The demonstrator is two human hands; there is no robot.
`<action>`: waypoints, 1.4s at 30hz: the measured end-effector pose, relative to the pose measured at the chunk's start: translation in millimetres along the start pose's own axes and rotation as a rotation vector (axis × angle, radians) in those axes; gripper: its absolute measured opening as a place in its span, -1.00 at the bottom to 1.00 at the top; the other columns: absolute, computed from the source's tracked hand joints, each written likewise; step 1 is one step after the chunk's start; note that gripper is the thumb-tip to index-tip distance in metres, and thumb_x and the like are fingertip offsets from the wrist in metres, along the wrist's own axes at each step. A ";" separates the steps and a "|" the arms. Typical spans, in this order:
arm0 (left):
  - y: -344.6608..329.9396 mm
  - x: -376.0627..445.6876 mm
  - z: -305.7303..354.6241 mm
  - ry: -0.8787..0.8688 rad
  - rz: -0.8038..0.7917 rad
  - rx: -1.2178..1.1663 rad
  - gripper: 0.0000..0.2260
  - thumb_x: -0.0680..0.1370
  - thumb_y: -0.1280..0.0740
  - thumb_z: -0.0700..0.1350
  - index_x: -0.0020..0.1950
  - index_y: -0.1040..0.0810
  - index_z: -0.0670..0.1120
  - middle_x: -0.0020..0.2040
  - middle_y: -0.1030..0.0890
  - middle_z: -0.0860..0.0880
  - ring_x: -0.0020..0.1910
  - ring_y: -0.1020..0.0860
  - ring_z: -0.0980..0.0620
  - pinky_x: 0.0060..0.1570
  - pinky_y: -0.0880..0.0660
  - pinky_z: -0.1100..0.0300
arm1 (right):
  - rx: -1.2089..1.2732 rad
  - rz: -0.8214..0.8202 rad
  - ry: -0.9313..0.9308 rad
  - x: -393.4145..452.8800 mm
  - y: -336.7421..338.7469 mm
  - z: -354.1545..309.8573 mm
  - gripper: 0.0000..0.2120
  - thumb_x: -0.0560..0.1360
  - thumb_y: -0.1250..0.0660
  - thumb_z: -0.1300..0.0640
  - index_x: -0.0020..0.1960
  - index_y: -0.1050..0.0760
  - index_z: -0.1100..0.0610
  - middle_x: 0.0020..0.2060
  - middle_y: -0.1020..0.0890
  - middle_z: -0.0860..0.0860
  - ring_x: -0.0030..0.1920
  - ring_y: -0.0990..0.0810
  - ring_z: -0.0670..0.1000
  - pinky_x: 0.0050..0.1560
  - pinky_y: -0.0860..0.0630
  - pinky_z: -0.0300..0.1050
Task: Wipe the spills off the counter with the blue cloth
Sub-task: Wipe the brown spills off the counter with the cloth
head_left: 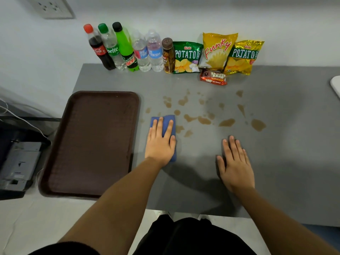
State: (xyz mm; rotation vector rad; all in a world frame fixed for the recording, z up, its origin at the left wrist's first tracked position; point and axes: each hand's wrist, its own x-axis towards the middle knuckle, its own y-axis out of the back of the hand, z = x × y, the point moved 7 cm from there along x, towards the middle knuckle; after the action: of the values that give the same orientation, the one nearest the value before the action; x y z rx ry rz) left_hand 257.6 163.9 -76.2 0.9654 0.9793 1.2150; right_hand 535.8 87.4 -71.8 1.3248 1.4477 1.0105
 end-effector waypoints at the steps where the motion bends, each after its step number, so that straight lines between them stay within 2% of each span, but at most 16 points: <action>1: -1.5 0.5 7.3 -0.032 -0.011 0.001 -0.46 0.72 -0.04 0.09 0.69 -0.01 0.05 0.69 0.02 -0.14 0.67 0.11 -0.17 0.62 0.07 -0.09 | 0.002 0.000 -0.001 0.2 -0.5 0.4 -0.39 0.69 0.06 -0.16 0.67 0.00 0.04 0.67 0.00 0.03 0.67 0.08 0.04 0.65 0.05 0.05; 6: -8.5 -28.2 37.3 -0.181 0.024 -0.057 -0.46 0.70 -0.14 0.06 0.68 -0.12 0.02 0.68 -0.06 -0.15 0.66 0.01 -0.21 0.60 -0.05 -0.13 | 0.007 -0.019 -0.017 1.5 -2.4 1.4 -0.37 0.67 0.06 -0.18 0.68 0.02 0.02 0.67 0.02 0.01 0.66 0.10 0.02 0.65 0.06 0.06; 13: -11.8 -66.0 -3.6 -0.054 0.050 0.033 -0.44 0.71 -0.06 0.10 0.69 -0.05 -0.03 0.66 -0.07 -0.26 0.65 -0.01 -0.25 0.60 -0.09 -0.15 | 0.031 -0.038 -0.025 1.7 -4.1 2.6 -0.37 0.67 0.06 -0.20 0.68 0.06 -0.01 0.67 0.06 -0.02 0.66 0.15 -0.02 0.65 0.09 0.06; 17: 1.1 -43.4 -34.9 0.032 0.059 0.068 -0.43 0.70 -0.01 0.10 0.69 -0.07 -0.07 0.65 -0.07 -0.31 0.63 -0.05 -0.32 0.58 -0.12 -0.19 | 0.013 -0.034 -0.030 1.6 -2.8 2.4 -0.36 0.66 0.07 -0.20 0.68 0.04 0.00 0.67 0.04 -0.01 0.66 0.12 0.01 0.65 0.08 0.04; 20: 8.7 -15.8 -46.8 0.059 0.064 0.043 -0.42 0.69 -0.04 0.09 0.68 -0.08 -0.09 0.64 -0.07 -0.33 0.61 -0.05 -0.36 0.57 -0.08 -0.20 | 0.004 -0.017 -0.021 0.8 -0.9 0.8 -0.37 0.67 0.06 -0.19 0.68 0.02 0.02 0.67 0.01 0.01 0.67 0.08 0.03 0.65 0.05 0.05; 26: 16.9 41.0 -50.7 0.083 0.031 0.046 -0.42 0.71 -0.07 0.08 0.70 0.01 -0.04 0.66 0.01 -0.29 0.64 0.03 -0.31 0.60 0.01 -0.15 | 0.016 -0.034 -0.033 0.5 -0.1 -0.5 -0.37 0.67 0.06 -0.19 0.68 0.03 0.00 0.67 0.05 -0.01 0.66 0.14 0.00 0.65 0.07 0.06; 33: 7.4 66.9 -6.1 -0.045 -0.064 0.033 -0.43 0.72 0.01 0.12 0.70 0.09 0.03 0.69 0.10 -0.19 0.66 0.16 -0.19 0.62 0.17 -0.07 | 0.007 -0.038 -0.032 0.7 0.3 -0.4 -0.38 0.68 0.08 -0.20 0.68 0.08 -0.01 0.67 0.08 -0.02 0.66 0.19 -0.02 0.64 0.11 0.03; 38: -11.1 30.8 44.3 -0.189 -0.072 0.033 -0.43 0.72 -0.01 0.11 0.69 0.08 0.03 0.69 0.08 -0.15 0.66 0.13 -0.19 0.62 0.10 -0.10 | 0.003 -0.036 -0.033 2.1 -3.0 2.7 -0.38 0.68 0.10 -0.22 0.68 0.08 -0.03 0.67 0.07 -0.04 0.66 0.19 -0.04 0.64 0.09 0.03; 42: -15.9 -11.7 44.6 -0.222 -0.021 -0.042 -0.43 0.71 -0.06 0.11 0.69 0.00 0.04 0.69 0.03 -0.13 0.67 0.10 -0.16 0.62 0.05 -0.06 | -0.007 -0.012 -0.024 2.0 -3.2 3.7 -0.37 0.68 0.05 -0.20 0.68 0.05 -0.01 0.67 0.03 -0.02 0.66 0.12 -0.01 0.64 0.02 0.06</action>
State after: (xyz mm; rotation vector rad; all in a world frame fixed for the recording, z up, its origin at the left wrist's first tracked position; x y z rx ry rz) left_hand 303.7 147.9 -77.5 1.0297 0.7835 1.0804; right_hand 538.5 89.1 -76.0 1.3171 1.4316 0.9880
